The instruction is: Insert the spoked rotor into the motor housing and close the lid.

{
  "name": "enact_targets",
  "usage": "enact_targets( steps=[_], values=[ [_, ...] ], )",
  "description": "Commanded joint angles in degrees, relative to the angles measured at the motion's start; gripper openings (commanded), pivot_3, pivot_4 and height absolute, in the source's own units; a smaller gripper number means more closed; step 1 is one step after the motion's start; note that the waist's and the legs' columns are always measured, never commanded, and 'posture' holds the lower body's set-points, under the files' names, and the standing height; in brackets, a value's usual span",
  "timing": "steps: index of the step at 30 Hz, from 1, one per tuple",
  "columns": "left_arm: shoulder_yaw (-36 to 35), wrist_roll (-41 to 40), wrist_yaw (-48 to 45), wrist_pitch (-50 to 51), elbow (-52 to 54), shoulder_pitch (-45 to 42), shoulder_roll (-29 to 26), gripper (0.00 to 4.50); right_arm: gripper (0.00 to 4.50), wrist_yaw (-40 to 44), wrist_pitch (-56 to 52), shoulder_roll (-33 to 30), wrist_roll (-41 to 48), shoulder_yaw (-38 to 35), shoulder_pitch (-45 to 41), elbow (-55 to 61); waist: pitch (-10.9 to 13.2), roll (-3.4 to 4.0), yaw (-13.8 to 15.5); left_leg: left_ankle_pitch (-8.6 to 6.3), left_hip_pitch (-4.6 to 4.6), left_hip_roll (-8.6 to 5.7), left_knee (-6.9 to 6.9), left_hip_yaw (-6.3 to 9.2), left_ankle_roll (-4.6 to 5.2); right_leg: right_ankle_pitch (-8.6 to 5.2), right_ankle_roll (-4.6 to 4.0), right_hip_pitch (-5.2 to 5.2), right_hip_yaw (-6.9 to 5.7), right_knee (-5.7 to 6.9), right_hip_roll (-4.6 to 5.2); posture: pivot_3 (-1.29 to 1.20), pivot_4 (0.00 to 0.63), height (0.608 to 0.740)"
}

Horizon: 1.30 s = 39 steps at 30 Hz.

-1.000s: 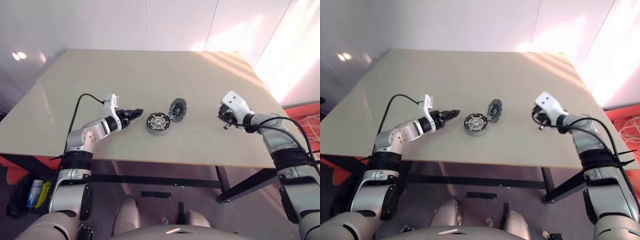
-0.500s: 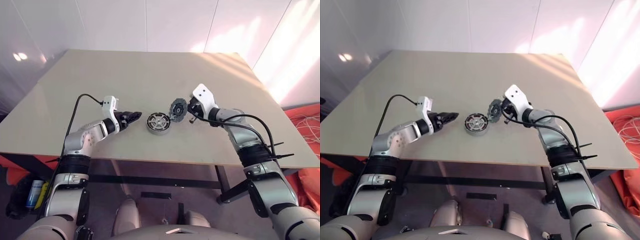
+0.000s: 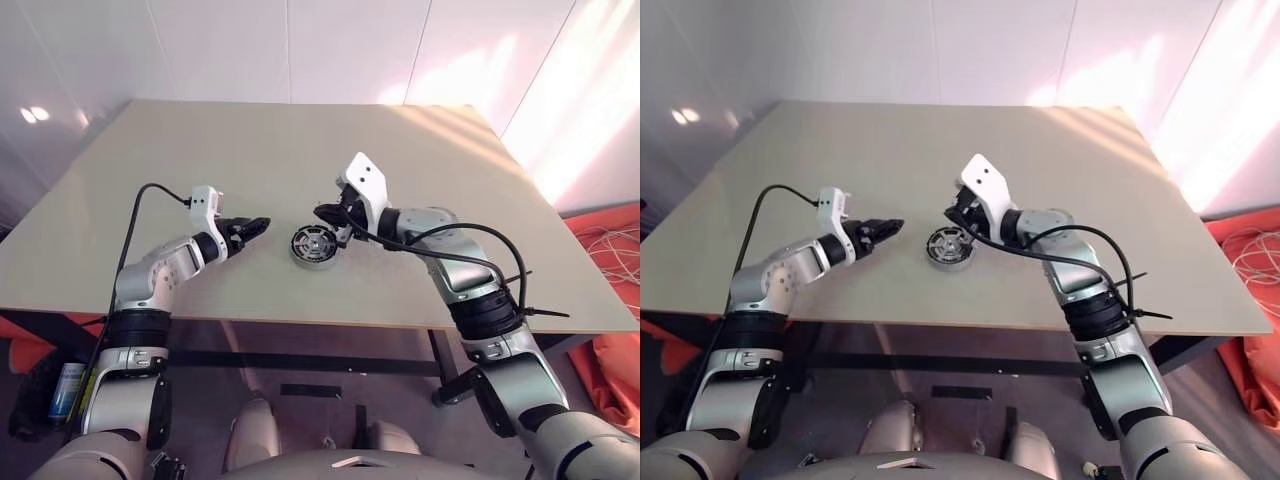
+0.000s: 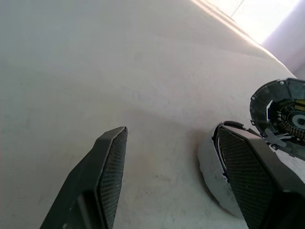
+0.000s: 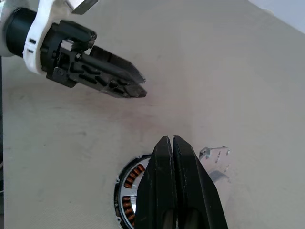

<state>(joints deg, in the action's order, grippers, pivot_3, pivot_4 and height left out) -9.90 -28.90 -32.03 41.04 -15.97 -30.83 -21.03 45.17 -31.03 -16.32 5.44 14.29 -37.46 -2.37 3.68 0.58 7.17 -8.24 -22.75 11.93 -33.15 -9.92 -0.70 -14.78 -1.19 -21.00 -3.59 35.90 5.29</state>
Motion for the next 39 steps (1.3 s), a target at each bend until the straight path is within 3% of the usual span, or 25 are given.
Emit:
enact_targets(
  steps=[1, 8, 16, 21, 31, 39],
  values=[
    [-2.24, 0.03, 0.14, -1.38, 0.64, -2.43, -1.78, 3.23, 0.04, -1.42, -0.19, 1.44, -0.77, 1.59, -0.87, -1.25, 0.0, -0.01, 0.0, 0.0, 0.0, -0.01, 0.0, 0.0, 0.0, 0.0, 0.0, 0.01, 0.0, 0.0, 0.0, 0.0, 0.0, 0.74],
    [-3.27, -0.11, 0.19, -1.0, 1.25, -2.71, -3.14, 3.23, 0.04, -2.98, 1.55, 3.05, -1.45, 2.74, 0.55, -5.48, 0.0, -0.01, 0.01, 0.12, -0.02, -0.03, 0.06, 0.01, -0.2, 0.0, 0.01, -0.02, 0.0, -0.03, 0.01, 0.0, 0.0, 0.74],
    [-2.19, 0.09, -0.03, -1.16, 0.71, -2.25, -1.82, 3.23, 0.04, -1.36, -8.47, 1.21, 11.51, -10.0, -8.19, 6.37, 0.0, -0.01, -0.04, 0.14, -0.08, -0.02, 0.08, 0.01, -0.24, 0.01, 0.01, -0.1, 0.01, -0.01, 0.0, 0.0, 0.0, 0.74],
    [-0.42, 1.88, -0.31, -2.36, -1.9, -3.03, -0.99, 3.23, 0.04, -3.03, -10.68, -1.36, 14.33, -15.18, -14.28, 5.21, -0.01, -0.04, 0.09, 0.15, 0.03, -0.02, 0.1, 0.01, -0.26, 0.0, 0.02, -0.01, 0.02, -0.03, -0.01, 0.0, 0.0, 0.74],
    [-0.58, 1.67, -0.71, -2.74, -2.52, -3.85, -0.25, 3.23, 0.04, -6.4, 3.26, -9.57, -1.42, -5.55, -6.89, -16.0, -0.03, -0.08, 0.35, 0.22, -0.06, -0.06, 0.11, -0.02, -0.37, 0.01, 0.02, -0.06, 0.01, -0.04, 0.04, 0.0, 0.0, 0.74],
    [-0.39, 1.95, -0.77, -3.01, -3.2, -3.75, -0.51, 3.23, 0.04, -2.11, 3.94, -9.48, -0.21, -5.06, -3.5, -12.48, -0.02, -0.07, 0.01, 0.16, -0.35, -0.01, 0.1, -0.03, -0.27, 0.01, 0.01, -0.32, 0.0, -0.04, -0.07, 0.0, 0.0, 0.74]
  ],
)
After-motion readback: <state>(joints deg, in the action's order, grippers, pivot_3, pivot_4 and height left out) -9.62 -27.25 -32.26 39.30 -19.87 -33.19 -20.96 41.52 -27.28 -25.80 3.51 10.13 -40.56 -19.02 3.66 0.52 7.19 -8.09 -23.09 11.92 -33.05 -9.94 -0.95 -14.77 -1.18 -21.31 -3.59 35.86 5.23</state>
